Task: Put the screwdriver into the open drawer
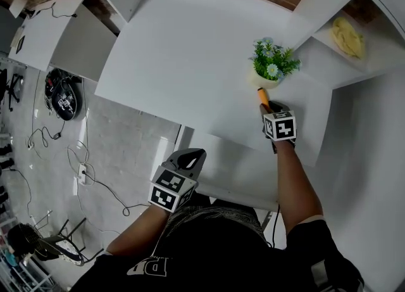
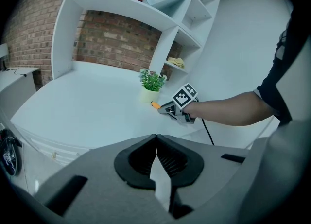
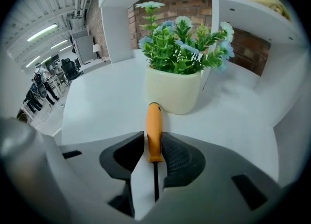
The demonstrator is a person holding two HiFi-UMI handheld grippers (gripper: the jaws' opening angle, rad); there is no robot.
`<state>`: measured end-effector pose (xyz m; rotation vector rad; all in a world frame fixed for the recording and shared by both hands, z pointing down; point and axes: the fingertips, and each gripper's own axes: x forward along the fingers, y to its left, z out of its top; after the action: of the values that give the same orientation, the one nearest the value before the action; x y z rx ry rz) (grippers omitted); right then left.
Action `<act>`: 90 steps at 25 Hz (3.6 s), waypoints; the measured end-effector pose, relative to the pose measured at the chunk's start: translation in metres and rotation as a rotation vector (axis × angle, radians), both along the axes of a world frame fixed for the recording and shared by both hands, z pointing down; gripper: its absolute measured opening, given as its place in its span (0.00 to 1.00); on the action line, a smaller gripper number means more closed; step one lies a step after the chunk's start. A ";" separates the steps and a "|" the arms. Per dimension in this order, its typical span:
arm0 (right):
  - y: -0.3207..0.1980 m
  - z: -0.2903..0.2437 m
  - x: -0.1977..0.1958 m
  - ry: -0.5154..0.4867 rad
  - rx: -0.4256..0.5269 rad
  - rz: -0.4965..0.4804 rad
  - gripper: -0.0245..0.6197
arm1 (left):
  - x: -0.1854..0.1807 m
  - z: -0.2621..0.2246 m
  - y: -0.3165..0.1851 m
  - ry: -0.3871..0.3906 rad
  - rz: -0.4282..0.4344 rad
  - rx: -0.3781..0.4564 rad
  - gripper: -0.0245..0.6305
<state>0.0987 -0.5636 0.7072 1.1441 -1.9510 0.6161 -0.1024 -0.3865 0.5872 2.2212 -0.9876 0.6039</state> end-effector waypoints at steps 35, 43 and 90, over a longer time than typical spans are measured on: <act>0.118 -0.188 0.013 -0.309 0.317 -0.180 0.19 | 0.055 -0.070 0.068 -0.006 -0.132 0.160 0.07; 0.189 -0.166 0.016 -0.279 0.268 -0.273 0.19 | 0.069 -0.068 0.097 -0.017 -0.139 0.153 0.07; 0.262 0.117 -0.022 0.354 -0.178 -0.773 0.19 | -0.009 -0.011 0.126 -0.063 -0.272 0.028 0.07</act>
<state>0.0765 -0.3016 0.8245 0.2978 -1.7911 0.1461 -0.1117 -0.2606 0.5762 2.0533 -1.3108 0.5406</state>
